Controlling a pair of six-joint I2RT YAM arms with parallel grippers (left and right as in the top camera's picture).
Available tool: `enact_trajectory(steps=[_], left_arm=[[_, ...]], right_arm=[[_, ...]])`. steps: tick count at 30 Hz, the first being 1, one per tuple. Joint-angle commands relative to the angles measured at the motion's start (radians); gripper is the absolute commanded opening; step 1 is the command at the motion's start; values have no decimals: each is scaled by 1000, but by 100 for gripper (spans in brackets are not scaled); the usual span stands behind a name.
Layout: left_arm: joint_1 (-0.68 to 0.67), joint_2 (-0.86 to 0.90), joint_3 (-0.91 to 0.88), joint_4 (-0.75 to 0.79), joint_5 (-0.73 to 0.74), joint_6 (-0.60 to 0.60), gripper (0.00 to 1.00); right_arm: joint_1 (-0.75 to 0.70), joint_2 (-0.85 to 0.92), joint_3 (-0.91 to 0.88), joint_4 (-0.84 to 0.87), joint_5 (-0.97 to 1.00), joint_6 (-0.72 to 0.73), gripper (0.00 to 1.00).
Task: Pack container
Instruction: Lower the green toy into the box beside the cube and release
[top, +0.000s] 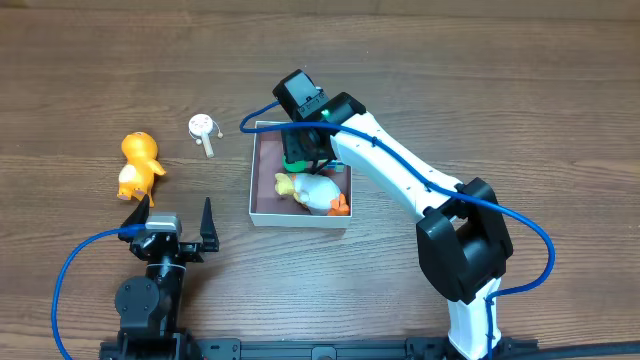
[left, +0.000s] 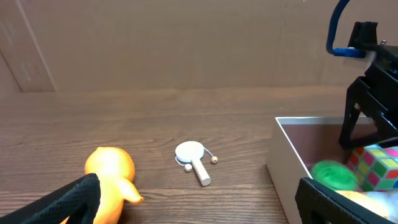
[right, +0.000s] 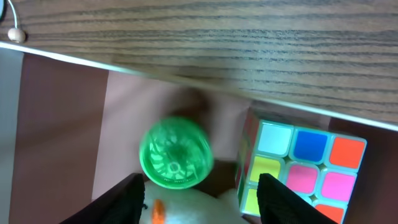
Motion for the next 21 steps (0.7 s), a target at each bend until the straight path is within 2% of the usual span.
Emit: enact_trajectory(steps=[1, 4, 9, 14, 16, 18, 20, 21], left_arm=[[6, -8, -3, 0, -3, 9, 100], [6, -8, -3, 0, -3, 10, 100], [6, -8, -3, 0, -3, 10, 100], [6, -8, -3, 0, -3, 10, 100], [6, -8, -3, 0, -3, 10, 100], [6, -8, -3, 0, -3, 10, 100], [6, -8, -3, 0, -3, 10, 100], [6, -8, -3, 0, -3, 10, 100]], right_arm=[[1, 1, -6, 10, -1, -3, 62], [1, 1, -6, 12, 0, -3, 67], [-11, -1, 58, -24, 3, -4, 69], [-42, -23, 330, -120, 3, -5, 78], [-48, -32, 418, -138, 3, -57, 78], [-48, -43, 438, -140, 3, -82, 69], [-47, -43, 438, -161, 2, -82, 44], [-47, -40, 438, -180, 2, -81, 25]])
